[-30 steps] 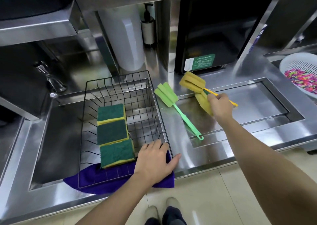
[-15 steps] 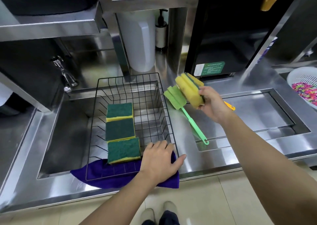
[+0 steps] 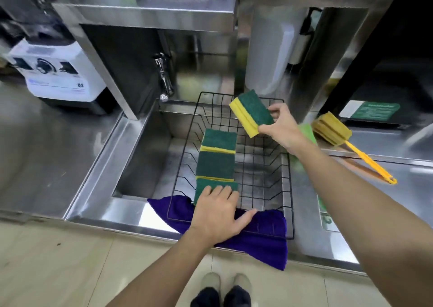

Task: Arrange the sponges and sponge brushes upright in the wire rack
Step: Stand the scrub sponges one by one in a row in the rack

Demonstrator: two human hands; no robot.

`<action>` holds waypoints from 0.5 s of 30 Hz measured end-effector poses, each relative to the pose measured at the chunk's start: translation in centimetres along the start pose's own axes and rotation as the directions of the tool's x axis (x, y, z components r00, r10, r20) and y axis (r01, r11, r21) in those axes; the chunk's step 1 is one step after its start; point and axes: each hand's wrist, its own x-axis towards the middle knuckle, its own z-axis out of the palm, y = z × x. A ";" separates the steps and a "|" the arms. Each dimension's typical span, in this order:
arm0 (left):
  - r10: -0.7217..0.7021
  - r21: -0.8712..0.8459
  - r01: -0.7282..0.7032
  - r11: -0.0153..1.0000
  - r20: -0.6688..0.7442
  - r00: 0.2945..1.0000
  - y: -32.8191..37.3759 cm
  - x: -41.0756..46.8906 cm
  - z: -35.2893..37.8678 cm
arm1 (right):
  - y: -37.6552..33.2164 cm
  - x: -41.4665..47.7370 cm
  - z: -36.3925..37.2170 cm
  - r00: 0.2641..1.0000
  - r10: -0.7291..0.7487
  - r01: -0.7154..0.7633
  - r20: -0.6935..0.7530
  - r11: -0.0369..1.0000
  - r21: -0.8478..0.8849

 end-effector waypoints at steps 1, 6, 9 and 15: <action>-0.024 0.000 0.024 1.000 0.001 1.000 -0.4 -0.2 -0.1 | -0.3 0.6 0.9 1.000 -0.027 0.027 0.006 0.999 -0.041; -0.092 0.007 0.092 0.996 -0.001 0.996 -1.1 -0.4 -0.2 | -1.5 2.8 4.6 0.989 -0.111 0.137 0.100 0.938 -0.319; -0.102 0.005 0.102 0.995 0.006 0.995 -1.1 -0.3 -0.2 | -1.7 3.9 6.1 0.979 -0.163 0.200 0.124 0.894 -0.402; -0.095 -0.016 0.095 0.995 -0.010 0.995 -1.2 -0.3 0.0 | -1.3 5.9 7.5 0.961 -0.153 0.251 0.232 0.837 -0.486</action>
